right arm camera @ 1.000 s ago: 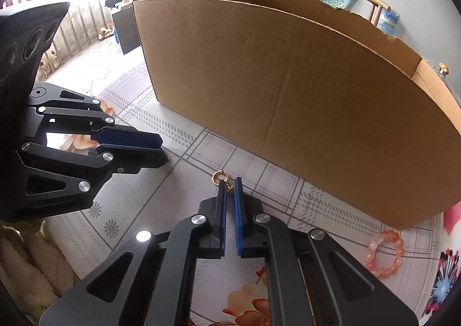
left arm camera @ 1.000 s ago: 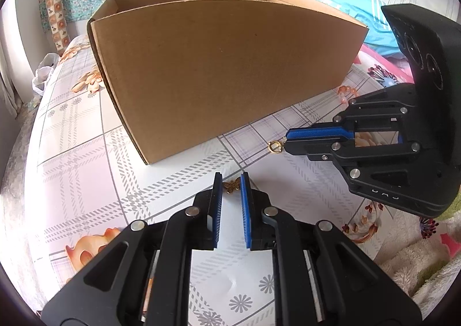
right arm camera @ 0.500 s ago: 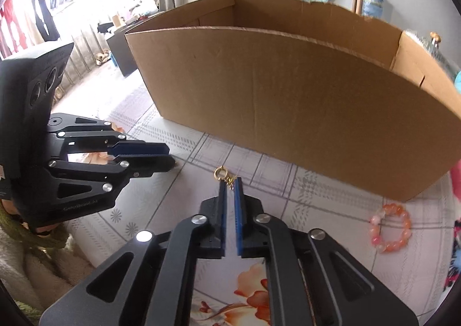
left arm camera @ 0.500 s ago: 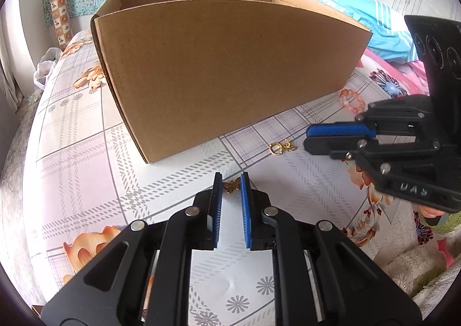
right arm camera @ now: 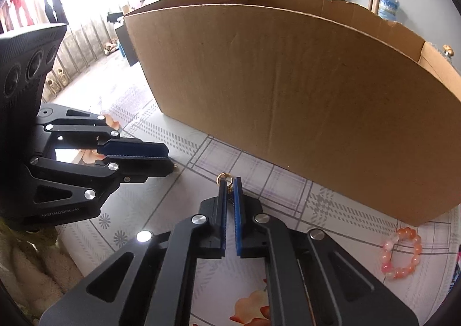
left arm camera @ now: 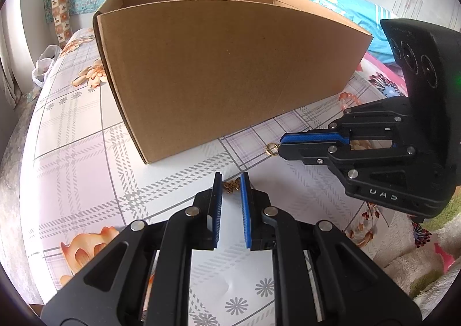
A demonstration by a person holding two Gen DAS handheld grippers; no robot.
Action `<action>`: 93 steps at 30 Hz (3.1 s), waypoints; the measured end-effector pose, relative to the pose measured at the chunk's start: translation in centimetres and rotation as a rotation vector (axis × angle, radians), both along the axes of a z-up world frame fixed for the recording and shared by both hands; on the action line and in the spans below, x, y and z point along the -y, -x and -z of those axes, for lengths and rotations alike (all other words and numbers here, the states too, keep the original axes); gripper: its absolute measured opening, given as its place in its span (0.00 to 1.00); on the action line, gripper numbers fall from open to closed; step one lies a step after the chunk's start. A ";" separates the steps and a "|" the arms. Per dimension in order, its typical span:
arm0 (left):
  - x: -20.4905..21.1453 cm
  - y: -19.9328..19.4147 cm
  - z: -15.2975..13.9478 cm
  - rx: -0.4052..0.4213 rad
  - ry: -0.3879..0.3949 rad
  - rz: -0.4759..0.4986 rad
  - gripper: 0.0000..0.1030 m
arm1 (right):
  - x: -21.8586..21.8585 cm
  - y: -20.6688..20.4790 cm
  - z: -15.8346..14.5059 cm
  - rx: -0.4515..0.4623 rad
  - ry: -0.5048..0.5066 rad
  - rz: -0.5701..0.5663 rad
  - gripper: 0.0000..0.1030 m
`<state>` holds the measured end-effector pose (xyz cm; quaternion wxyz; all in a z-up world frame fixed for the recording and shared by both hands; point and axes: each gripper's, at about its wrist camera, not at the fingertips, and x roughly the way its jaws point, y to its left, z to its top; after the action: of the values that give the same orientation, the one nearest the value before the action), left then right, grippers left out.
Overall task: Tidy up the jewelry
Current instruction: 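Hold the butterfly charm with the left tool while the right tool pinches the gold ring charm, then carry the butterfly charm and gold ring charm with both tools over the box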
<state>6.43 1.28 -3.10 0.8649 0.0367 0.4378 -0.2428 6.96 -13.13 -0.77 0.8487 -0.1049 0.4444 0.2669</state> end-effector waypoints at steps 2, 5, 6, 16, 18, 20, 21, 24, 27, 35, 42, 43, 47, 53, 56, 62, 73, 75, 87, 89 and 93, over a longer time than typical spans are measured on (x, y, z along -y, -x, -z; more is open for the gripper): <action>0.0 0.0 0.0 0.000 0.004 -0.001 0.11 | 0.6 0.0 -0.3 -0.011 -0.028 0.012 0.03; -0.1 0.1 0.0 0.000 0.006 -0.004 0.11 | 1.6 0.3 -0.8 -0.012 -0.053 0.042 0.02; -0.1 0.1 -0.1 0.000 0.005 -0.004 0.11 | 2.1 0.5 -1.0 -0.012 -0.063 0.056 0.02; 0.2 0.0 -0.1 -0.001 -0.006 -0.013 0.11 | 3.9 1.6 -1.6 -0.040 -0.116 0.139 0.03; 0.2 0.1 -0.1 0.000 -0.007 -0.014 0.11 | 3.6 1.8 -1.5 -0.042 -0.114 0.122 0.05; 0.2 0.0 0.0 -0.001 -0.007 -0.014 0.11 | 2.5 1.6 -1.4 -0.026 -0.084 0.095 0.13; 0.2 0.1 0.0 -0.001 -0.007 -0.014 0.11 | 1.9 1.5 -1.3 -0.013 -0.063 0.079 0.14; 0.1 0.1 0.0 0.000 -0.006 -0.012 0.11 | 0.5 1.0 -0.7 0.001 -0.005 0.036 0.14; 0.1 0.1 0.0 0.000 -0.006 -0.012 0.11 | -0.6 0.6 -0.1 0.006 0.049 -0.001 0.14; 0.1 0.1 0.0 -0.001 0.001 -0.017 0.11 | 0.1 0.7 -0.7 -0.008 -0.002 0.012 0.02; 0.2 0.1 -0.1 0.000 -0.005 -0.019 0.11 | 2.2 1.8 -1.7 -0.009 -0.069 0.071 0.02; 0.2 0.0 -0.1 -0.001 -0.006 -0.020 0.11 | 2.3 1.9 -1.8 -0.007 -0.074 0.078 0.02; 0.4 0.0 -0.1 -0.004 -0.011 -0.025 0.11 | 3.0 2.2 -2.5 -0.003 -0.112 0.108 0.02; 0.7 -0.3 -0.1 -0.019 -0.021 -0.038 0.11 | 3.5 2.4 -3.0 0.010 -0.127 0.142 0.02; 0.8 -0.4 -0.1 -0.028 -0.024 -0.045 0.11 | 3.6 2.6 -2.8 0.008 -0.134 0.154 0.02; 0.8 -0.6 -0.2 -0.031 -0.036 -0.045 0.11 | 3.9 2.8 -2.7 0.013 -0.152 0.163 0.02; 1.7 -0.4 -0.4 -0.031 -0.063 -0.028 0.11 | 4.7 3.1 -3.2 0.028 -0.174 0.173 0.02; 1.8 -0.3 -0.4 -0.034 -0.062 -0.027 0.11 | 4.7 3.1 -3.2 0.030 -0.176 0.171 0.02; 0.4 0.9 -2.0 0.000 0.014 -0.020 0.11 | 4.8 3.5 -4.3 0.061 -0.178 0.180 0.02; -0.1 1.2 -2.2 0.003 0.037 -0.014 0.11 | 4.9 3.6 -4.4 0.065 -0.181 0.186 0.02; -1.1 1.8 -2.8 0.002 0.088 0.006 0.11 | 5.0 3.8 -4.4 0.065 -0.197 0.208 0.02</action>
<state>4.62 2.41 -0.34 0.8654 0.0001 0.4257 -0.2643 3.16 -18.16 3.60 0.8918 0.0171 0.3970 0.2164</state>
